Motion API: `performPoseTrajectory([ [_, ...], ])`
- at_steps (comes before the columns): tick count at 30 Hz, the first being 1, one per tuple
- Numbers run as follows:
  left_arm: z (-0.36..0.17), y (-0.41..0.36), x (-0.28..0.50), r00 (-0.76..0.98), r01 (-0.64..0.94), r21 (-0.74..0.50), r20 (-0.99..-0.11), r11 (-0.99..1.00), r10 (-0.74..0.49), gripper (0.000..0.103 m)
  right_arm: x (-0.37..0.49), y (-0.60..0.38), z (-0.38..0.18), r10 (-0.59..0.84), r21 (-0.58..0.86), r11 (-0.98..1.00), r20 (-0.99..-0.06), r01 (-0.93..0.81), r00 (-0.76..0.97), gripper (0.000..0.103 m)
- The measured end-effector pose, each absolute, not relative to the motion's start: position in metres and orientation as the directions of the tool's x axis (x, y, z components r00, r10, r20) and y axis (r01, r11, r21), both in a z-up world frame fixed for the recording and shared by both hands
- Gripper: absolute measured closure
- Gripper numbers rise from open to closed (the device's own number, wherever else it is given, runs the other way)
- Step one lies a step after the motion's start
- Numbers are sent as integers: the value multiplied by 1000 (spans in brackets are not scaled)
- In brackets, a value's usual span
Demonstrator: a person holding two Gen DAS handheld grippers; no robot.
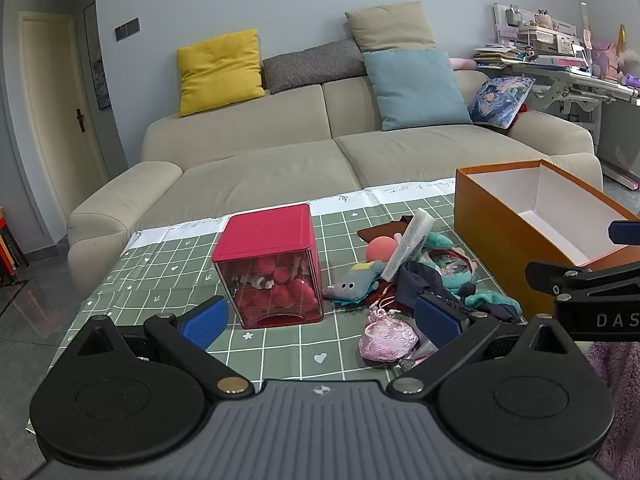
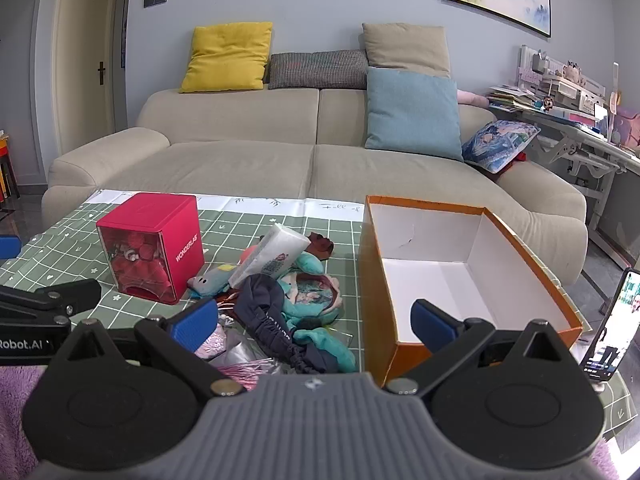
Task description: Organize soft objects
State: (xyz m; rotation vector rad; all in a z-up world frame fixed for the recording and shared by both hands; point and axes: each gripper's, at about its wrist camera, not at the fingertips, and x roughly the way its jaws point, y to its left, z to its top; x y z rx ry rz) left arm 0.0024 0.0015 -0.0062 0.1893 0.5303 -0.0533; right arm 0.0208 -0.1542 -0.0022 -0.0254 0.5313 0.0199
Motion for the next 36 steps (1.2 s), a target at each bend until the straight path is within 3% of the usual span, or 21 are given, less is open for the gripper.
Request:
performPoseTrajectory([
  [36, -8, 0, 4, 857, 97, 164, -515, 982, 2, 0, 21, -155, -4, 13, -16, 1000, -509, -24, 861, 3],
])
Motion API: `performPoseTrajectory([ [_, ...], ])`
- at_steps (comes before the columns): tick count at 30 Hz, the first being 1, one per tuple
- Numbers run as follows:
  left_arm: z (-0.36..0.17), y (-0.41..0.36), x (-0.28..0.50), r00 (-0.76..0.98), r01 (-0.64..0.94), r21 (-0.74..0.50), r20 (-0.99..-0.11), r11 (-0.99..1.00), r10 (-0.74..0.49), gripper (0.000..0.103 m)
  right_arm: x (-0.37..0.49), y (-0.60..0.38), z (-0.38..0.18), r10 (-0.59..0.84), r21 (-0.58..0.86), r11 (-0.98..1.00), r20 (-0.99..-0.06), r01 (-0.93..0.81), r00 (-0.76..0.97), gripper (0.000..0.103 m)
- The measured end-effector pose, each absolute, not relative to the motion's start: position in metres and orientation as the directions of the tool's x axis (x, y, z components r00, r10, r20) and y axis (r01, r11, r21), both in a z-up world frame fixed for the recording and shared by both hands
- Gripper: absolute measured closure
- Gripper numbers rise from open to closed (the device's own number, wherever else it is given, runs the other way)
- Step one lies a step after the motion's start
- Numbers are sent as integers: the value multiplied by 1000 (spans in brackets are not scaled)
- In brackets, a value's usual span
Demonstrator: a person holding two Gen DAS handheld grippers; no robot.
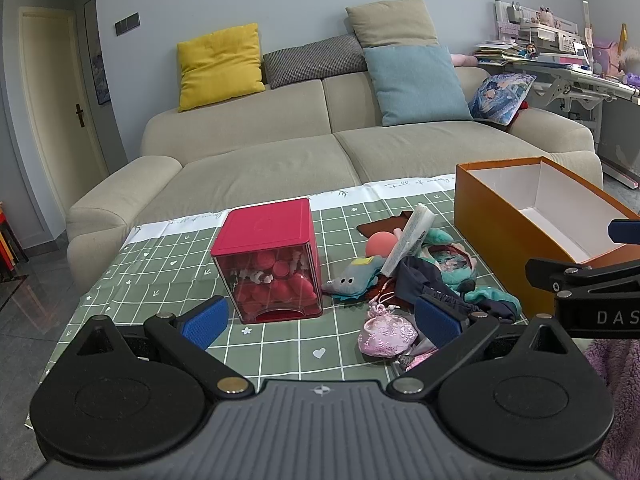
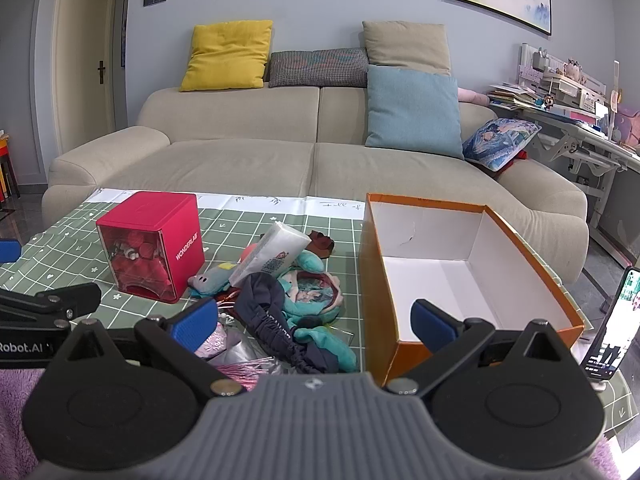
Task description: Organize soft objects
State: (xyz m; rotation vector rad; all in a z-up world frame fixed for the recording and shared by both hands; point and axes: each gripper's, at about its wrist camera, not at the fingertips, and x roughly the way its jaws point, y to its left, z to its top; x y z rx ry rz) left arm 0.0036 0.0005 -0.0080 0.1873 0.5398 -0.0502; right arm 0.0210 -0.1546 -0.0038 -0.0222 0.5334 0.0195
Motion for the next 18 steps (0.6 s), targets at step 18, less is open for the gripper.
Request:
performPoseTrajectory([
  [18, -9, 1, 4, 856, 97, 163, -516, 982, 1, 0, 21, -154, -5, 13, -15, 1000, -511, -24, 859, 3],
])
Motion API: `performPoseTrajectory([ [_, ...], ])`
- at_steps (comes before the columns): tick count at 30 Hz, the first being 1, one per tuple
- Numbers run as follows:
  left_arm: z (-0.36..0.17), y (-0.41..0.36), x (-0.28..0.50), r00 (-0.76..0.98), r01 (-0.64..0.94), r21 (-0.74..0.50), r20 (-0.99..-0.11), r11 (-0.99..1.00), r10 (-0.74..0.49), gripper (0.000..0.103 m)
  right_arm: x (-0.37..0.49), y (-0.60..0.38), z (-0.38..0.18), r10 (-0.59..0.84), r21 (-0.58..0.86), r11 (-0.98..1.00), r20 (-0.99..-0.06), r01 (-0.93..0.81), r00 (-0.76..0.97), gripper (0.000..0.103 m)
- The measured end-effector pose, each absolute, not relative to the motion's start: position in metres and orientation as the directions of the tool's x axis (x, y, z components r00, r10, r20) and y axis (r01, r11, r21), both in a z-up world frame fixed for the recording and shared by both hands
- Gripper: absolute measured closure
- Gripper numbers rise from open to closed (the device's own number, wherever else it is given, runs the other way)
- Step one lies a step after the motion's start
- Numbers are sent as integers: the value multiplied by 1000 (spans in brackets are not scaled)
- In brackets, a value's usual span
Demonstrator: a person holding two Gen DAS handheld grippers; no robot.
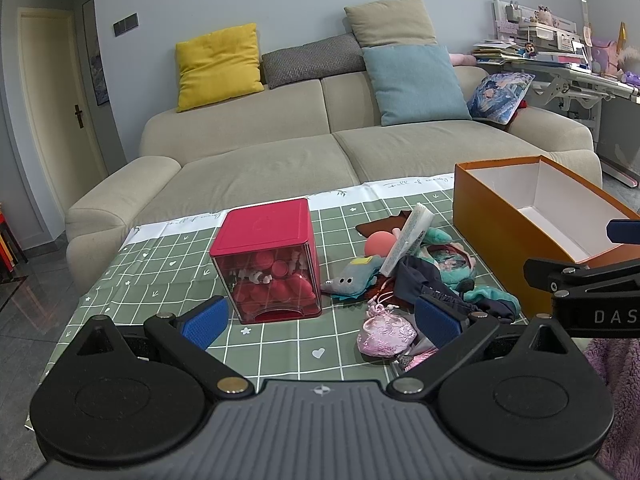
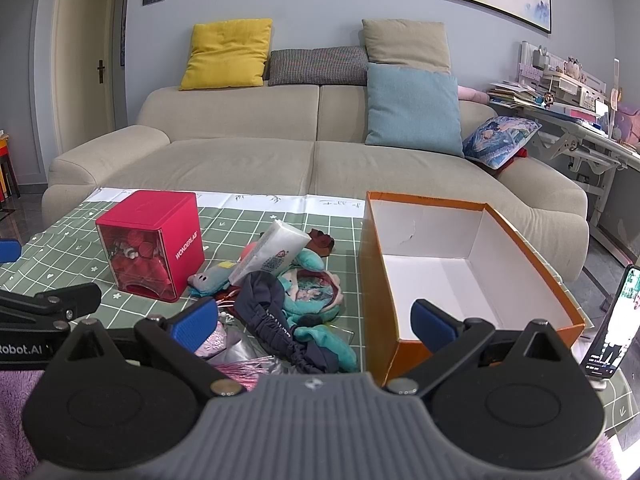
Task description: Organize soft objects
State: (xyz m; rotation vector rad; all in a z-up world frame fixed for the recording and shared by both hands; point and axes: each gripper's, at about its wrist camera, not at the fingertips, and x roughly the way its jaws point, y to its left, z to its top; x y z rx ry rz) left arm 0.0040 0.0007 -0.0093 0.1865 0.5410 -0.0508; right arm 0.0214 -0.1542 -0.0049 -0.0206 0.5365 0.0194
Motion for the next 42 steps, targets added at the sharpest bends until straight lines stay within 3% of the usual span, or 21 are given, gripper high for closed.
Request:
performPoseTrajectory([
  [27, -16, -2, 3, 851, 99, 159, -525, 982, -1, 0, 20, -152, -12, 10, -15, 1000, -516, -21, 856, 3],
  [36, -19, 6, 12, 813, 229, 75, -563, 970, -149, 0, 30, -156, -18, 37, 32, 999, -575, -23, 817, 3],
  [40, -22, 6, 27, 749, 307, 25, -623, 951, -225, 16, 39, -152, -25, 75, 54, 997, -623, -53, 778, 3],
  [42, -25, 7, 35, 714, 325, 16, -659, 946, -234, 16, 42, -149, -26, 102, 62, 995, -637, -82, 764, 11],
])
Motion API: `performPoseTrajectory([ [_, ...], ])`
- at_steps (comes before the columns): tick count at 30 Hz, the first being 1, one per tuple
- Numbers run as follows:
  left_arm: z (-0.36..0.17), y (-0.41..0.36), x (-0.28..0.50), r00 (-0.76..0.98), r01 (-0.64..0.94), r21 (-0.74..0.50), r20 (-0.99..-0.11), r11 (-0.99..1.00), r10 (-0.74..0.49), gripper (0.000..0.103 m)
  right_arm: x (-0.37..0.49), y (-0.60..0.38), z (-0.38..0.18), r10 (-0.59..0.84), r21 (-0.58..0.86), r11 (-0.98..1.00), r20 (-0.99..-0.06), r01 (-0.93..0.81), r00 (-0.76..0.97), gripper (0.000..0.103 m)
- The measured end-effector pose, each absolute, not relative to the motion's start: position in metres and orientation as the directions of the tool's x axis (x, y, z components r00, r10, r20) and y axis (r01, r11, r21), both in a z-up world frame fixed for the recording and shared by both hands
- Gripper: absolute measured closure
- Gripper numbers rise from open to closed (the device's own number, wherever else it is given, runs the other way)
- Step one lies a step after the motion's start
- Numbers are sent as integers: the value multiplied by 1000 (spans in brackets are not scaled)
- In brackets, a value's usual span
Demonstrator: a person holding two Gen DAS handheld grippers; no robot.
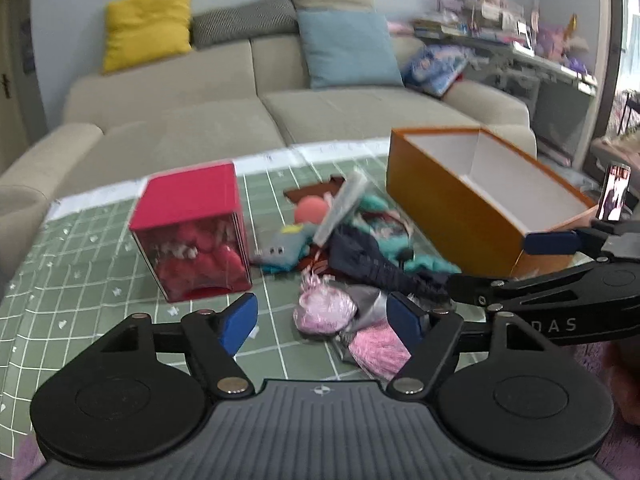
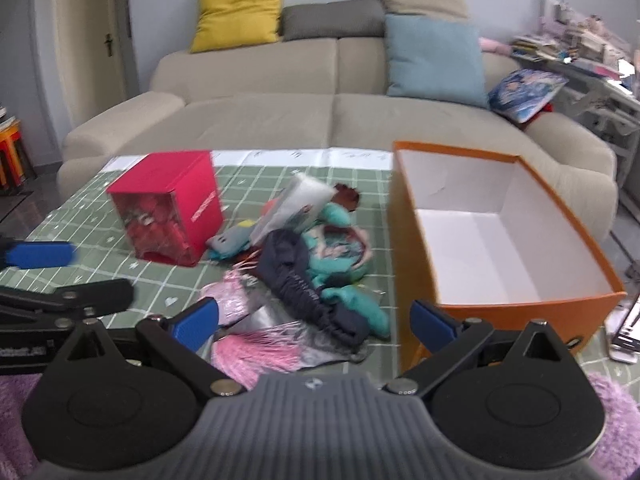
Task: Organize soft objects
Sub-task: 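Grasp the pink silk pouch with the left tool while the right tool grasps grey fabric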
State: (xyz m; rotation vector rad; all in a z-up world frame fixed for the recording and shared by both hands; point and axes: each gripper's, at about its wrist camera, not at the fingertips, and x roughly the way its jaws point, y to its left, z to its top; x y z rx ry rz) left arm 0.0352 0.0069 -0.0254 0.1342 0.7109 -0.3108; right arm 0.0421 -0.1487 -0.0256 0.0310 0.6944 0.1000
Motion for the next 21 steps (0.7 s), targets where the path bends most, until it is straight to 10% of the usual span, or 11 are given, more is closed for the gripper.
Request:
performPoseTrajectory([
  [21, -92, 15, 148, 468, 383, -181, -807, 906, -359, 19, 141, -121, -87, 261, 50, 935, -766, -350, 588, 58],
])
